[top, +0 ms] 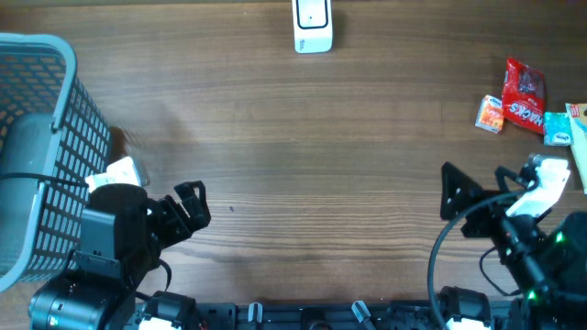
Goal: Scan the item barcode
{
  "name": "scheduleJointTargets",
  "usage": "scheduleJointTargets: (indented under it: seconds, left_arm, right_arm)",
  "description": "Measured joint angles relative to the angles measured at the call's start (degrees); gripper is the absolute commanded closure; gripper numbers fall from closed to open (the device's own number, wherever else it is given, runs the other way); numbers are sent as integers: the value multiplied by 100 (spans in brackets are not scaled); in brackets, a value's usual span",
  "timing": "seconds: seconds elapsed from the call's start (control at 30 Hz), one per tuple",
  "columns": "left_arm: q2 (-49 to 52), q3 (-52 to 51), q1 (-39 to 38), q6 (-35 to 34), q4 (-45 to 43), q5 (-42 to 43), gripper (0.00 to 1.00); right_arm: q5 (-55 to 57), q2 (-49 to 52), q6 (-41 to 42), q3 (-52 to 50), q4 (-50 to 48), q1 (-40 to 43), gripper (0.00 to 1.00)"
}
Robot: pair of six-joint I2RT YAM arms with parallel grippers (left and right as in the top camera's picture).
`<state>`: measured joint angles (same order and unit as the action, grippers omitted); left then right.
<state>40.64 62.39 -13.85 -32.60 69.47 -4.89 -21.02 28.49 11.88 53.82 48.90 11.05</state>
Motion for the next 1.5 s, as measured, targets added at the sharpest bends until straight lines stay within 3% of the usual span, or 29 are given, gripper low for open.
scheduleJointTargets:
  seconds: [0.17,0.37,0.83,0.93,1.03,1.5]
  left_arm:
    - [0,0,0,0,4,0,0]
    - [2,-7,0,0,-4,-4,0]
    - [0,-11,0,0,-2,-2,0]
    - [0,-11,0,0,0,-2,0]
    - [0,-11,0,0,0,-2,0]
    - [0,-11,0,0,0,-2,0]
  right_arm:
    - [404,-1241,-50,-466,-695,-940,0]
    - [518,-2634,-87,-2828,-2583,-1346,0]
    - [693,-2758,-813,-5250,-5565,-1364,0]
    - [820,-2761,-826,-5346,-5556,-1364,0]
    - [1064,-2774,-837,-5348,-4887,-1364,0]
    - [1685,-2776,-855,-5346,-4889,-1117,0]
